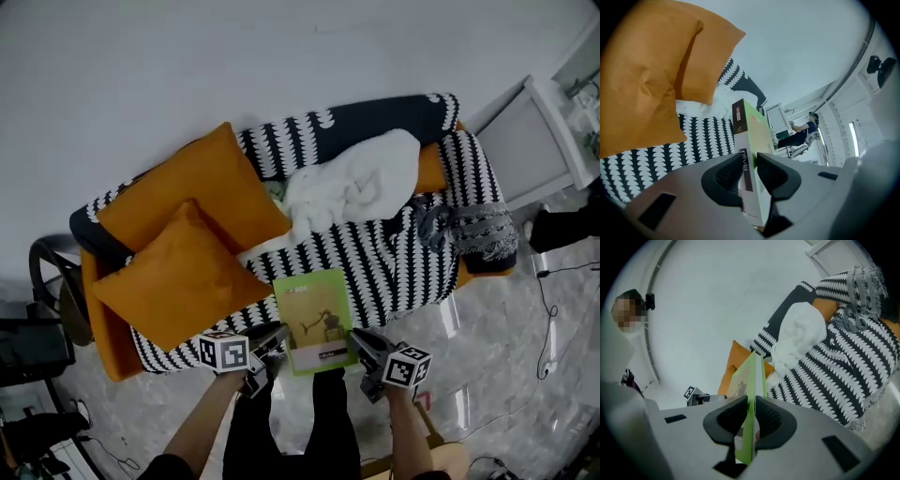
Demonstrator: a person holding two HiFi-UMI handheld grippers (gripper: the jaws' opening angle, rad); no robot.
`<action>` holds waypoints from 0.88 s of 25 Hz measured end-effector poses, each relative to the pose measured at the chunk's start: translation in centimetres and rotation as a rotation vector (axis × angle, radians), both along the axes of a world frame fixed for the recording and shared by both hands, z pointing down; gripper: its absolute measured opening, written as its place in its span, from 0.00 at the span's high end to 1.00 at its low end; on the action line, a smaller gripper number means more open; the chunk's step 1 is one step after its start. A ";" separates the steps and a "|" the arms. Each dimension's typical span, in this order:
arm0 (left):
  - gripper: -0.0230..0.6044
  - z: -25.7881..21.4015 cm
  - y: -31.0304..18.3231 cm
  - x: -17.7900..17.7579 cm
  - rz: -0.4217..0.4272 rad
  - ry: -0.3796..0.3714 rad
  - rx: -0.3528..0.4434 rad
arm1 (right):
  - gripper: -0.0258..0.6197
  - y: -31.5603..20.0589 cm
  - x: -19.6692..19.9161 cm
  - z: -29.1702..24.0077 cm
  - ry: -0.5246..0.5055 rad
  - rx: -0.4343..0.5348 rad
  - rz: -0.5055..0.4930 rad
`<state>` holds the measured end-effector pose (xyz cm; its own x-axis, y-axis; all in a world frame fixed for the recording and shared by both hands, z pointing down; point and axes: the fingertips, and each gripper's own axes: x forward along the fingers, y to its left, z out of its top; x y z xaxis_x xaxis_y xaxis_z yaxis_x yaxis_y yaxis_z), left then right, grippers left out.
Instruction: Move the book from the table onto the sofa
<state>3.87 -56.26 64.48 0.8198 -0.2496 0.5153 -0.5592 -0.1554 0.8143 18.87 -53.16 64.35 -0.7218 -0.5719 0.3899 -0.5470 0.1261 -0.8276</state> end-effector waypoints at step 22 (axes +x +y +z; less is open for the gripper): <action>0.79 14.9 -5.8 1.9 0.000 -0.007 -0.049 | 0.85 -5.5 2.0 15.0 0.024 -0.086 0.041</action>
<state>5.78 -62.06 79.41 0.8164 -0.2237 0.5324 -0.5646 -0.1155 0.8173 20.88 -58.63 79.36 -0.6883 -0.5645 0.4556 -0.5700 0.0325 -0.8210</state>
